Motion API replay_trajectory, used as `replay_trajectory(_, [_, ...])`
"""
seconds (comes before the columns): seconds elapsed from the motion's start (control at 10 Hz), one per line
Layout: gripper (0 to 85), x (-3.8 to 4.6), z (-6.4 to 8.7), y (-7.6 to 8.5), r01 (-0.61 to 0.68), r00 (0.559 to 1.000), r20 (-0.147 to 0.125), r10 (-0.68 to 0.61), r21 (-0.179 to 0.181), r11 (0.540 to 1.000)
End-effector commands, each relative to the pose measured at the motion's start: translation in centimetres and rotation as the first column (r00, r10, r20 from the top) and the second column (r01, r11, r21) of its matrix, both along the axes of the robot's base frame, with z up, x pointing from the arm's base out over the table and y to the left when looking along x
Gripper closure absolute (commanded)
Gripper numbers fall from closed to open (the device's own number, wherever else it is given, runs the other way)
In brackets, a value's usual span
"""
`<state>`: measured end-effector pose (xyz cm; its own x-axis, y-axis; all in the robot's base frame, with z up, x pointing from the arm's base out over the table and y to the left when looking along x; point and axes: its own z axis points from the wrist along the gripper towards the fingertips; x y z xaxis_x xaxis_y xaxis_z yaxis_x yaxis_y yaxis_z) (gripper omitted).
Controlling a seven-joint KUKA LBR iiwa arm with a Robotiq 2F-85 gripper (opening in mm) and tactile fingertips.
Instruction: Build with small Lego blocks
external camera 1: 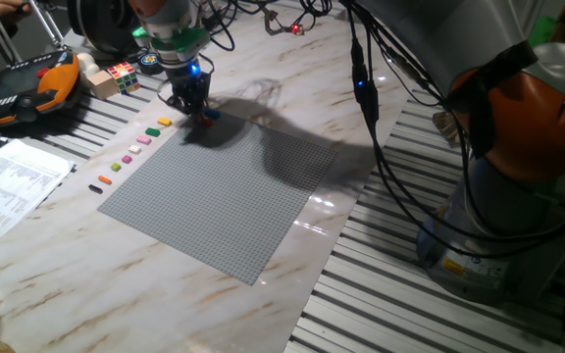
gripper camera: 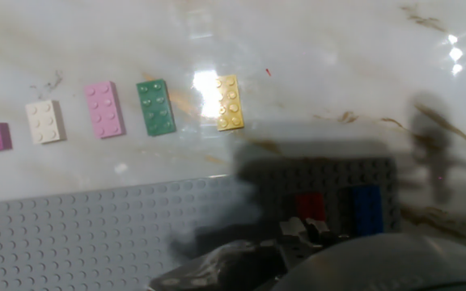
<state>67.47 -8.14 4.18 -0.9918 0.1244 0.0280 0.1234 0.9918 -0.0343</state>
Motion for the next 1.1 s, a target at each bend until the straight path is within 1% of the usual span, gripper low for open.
replay_trajectory(0.0, [84.3,0.02,-0.11,-0.03,-0.002,1.0,0.0,0.002,0.006,1.0])
replay_trajectory(0.5, [84.3,0.03,-0.45,-0.15,0.003,1.0,0.006,-0.003,0.014,1.0])
replay_trajectory(1.0, [84.3,0.09,-0.77,-0.25,0.009,1.0,0.014,-0.009,0.009,1.0])
